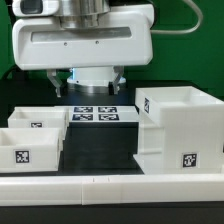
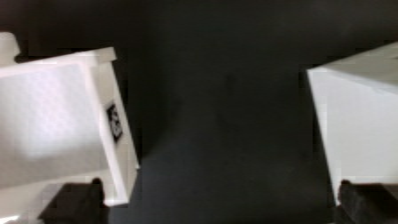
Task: Assemble drawer
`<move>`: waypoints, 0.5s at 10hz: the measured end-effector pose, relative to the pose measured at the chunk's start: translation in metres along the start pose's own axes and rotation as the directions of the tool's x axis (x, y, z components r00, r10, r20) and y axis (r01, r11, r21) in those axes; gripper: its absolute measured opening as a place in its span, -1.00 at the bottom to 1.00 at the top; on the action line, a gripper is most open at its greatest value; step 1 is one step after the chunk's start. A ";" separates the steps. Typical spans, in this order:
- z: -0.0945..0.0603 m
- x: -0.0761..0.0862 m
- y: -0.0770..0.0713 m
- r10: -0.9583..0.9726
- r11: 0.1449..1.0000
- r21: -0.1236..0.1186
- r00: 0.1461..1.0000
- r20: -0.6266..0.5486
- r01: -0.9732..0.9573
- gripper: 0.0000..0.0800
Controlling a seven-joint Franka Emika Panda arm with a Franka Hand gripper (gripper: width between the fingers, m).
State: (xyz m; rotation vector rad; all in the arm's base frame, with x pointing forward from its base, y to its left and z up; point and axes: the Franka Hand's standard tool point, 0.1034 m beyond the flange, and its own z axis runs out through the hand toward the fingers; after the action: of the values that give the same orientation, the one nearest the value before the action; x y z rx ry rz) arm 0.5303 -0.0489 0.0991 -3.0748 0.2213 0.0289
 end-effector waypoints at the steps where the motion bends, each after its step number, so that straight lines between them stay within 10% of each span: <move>1: 0.014 -0.004 0.007 0.000 1.000 -0.012 1.000 -0.015 0.000 0.62; 5: 0.044 -0.004 0.025 -0.040 0.998 -0.040 0.999 -0.029 0.038 0.62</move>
Offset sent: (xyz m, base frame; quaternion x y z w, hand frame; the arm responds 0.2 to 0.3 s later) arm 0.0028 -0.0174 -0.0235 -0.0264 0.0156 -0.0271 0.9992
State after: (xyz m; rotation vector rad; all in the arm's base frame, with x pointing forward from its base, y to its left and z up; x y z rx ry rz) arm 0.5218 -0.0700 0.0543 -3.1194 0.1640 -0.0144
